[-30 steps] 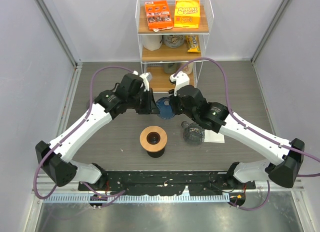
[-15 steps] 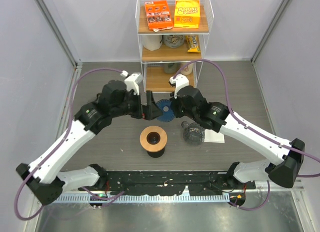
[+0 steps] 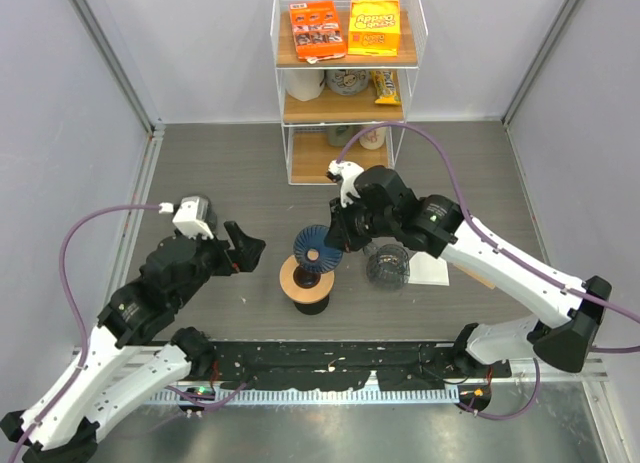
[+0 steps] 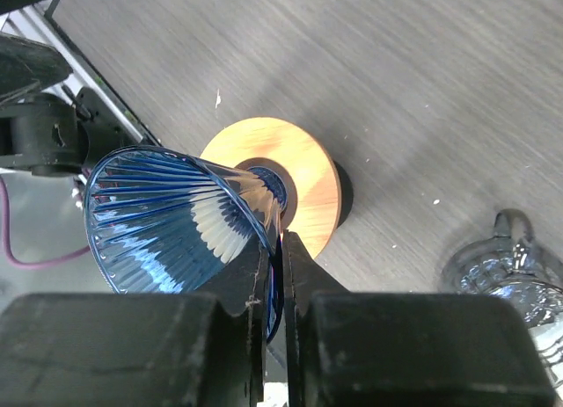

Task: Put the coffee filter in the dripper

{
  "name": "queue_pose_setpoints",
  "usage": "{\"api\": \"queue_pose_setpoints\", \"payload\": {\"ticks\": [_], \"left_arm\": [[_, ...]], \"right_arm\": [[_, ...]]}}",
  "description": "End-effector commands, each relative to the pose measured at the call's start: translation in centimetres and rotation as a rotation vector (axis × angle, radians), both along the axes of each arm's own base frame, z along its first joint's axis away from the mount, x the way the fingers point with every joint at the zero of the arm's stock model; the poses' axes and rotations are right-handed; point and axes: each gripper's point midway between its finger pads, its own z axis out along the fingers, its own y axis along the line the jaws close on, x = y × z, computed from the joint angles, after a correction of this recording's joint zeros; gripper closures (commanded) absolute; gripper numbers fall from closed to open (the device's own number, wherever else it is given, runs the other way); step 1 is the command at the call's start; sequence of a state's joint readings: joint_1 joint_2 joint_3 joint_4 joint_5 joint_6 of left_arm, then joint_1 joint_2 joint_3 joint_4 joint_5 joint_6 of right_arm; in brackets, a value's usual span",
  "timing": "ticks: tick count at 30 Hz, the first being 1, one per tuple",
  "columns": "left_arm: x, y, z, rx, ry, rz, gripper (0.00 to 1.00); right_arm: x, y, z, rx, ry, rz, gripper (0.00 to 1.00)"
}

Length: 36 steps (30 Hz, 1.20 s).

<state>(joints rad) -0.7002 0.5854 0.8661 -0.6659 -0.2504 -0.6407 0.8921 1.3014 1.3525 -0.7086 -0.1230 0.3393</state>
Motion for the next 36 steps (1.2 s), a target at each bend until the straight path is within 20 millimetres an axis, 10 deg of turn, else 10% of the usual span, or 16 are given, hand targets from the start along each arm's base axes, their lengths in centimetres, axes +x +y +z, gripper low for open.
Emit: {"api": "queue_pose_setpoints", "payload": {"ticks": [1, 36], "left_arm": [[0.0, 1.0, 0.6, -0.063, -0.036, 0.065, 0.00], [0.0, -3.5, -1.6, 0.004, 0.137, -0.122, 0.00]], "right_arm": [[-1.6, 1.8, 1.2, 0.034, 0.027, 0.102, 0.95], [-1.4, 3.3, -6.6, -0.109, 0.124, 0.086, 0.95]]}}
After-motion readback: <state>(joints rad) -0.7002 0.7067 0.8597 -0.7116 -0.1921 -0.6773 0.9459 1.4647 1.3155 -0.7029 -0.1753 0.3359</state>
